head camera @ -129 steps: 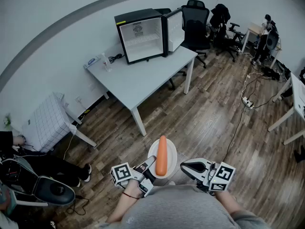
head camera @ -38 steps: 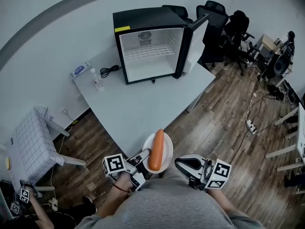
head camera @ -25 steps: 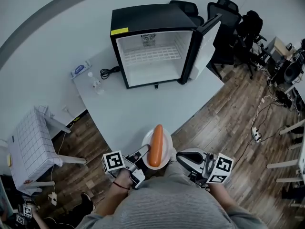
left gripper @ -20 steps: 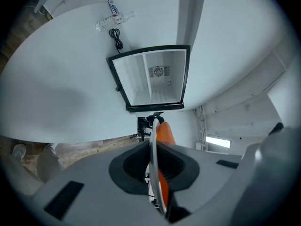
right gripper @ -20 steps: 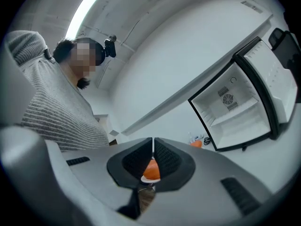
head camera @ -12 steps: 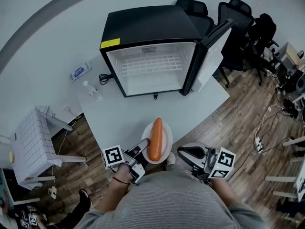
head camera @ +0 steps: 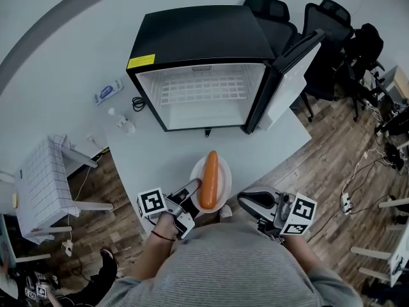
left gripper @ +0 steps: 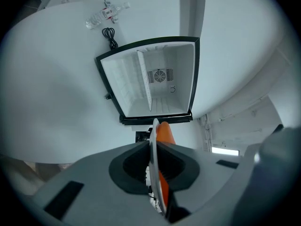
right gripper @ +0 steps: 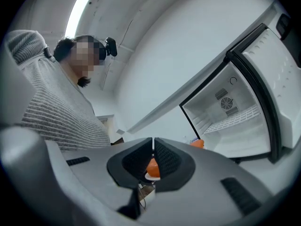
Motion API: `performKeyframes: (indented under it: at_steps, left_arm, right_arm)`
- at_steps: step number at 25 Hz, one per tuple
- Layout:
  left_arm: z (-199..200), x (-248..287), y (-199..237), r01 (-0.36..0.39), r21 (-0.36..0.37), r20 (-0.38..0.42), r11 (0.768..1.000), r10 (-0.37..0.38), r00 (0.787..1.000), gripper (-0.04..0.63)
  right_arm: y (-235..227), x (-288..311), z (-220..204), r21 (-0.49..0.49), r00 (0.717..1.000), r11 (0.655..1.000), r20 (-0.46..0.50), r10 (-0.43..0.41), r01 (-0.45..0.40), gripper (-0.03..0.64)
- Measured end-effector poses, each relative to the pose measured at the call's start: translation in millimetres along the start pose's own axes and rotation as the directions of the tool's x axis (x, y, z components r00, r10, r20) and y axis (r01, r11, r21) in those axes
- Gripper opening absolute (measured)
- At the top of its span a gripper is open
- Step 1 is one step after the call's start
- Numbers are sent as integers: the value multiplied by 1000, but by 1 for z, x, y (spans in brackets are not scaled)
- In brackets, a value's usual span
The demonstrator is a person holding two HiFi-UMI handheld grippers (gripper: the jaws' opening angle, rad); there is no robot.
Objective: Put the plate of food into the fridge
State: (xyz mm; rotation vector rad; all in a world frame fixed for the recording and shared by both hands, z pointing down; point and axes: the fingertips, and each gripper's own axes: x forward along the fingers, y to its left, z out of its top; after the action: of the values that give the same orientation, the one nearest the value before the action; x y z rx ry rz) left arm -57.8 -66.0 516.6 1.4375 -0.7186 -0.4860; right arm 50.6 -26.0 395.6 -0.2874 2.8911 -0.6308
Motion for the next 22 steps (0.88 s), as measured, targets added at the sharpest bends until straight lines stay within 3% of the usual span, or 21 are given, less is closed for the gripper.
performKeyframes:
  at_steps: [13, 19, 22]
  left_arm:
    - [22, 46, -4, 20, 2, 59, 1000, -20, 998, 34]
    - [31, 51, -12, 54, -36, 76, 998, -51, 996, 34]
    - [34, 48, -3, 19, -28, 72, 999, -17, 997, 34]
  right_arm:
    - [-41, -19, 15, 3, 999, 999, -30, 37, -37, 15]
    - [-46, -13, 15, 13, 999, 999, -36, 40, -39, 14]
    - [-47, -9, 14, 19, 999, 999, -38, 29, -28, 15]
